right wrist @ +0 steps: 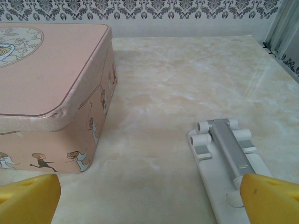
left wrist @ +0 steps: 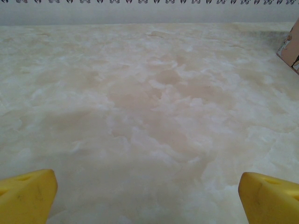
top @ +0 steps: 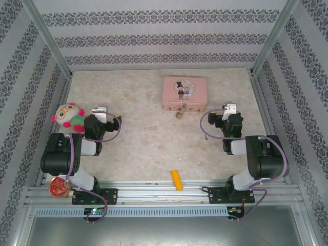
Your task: Unlock the padlock with the key
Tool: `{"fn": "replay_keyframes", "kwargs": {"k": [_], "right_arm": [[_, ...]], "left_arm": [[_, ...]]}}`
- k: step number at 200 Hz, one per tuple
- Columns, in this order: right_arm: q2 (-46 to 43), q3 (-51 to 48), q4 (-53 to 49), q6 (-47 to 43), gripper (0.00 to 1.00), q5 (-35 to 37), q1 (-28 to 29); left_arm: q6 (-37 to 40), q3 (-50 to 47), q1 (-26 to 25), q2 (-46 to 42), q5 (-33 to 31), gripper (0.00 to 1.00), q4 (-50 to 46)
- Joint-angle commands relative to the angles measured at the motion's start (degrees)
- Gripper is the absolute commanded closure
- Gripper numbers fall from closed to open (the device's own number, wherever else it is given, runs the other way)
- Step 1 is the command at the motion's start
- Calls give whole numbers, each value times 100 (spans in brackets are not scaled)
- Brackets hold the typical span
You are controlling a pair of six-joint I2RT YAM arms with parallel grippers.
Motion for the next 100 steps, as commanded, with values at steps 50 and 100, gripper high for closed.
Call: {"fn": "replay_keyframes", "kwargs": {"k": [50, 100], "right_arm": [[-190, 88, -45, 49, 2, 287, 115], [-655, -23, -210, 48, 2, 608, 168]], "left_arm": [[-124, -222, 47, -483, -276, 1, 151], [-211, -396, 47, -1110, -564, 1, -55]]}}
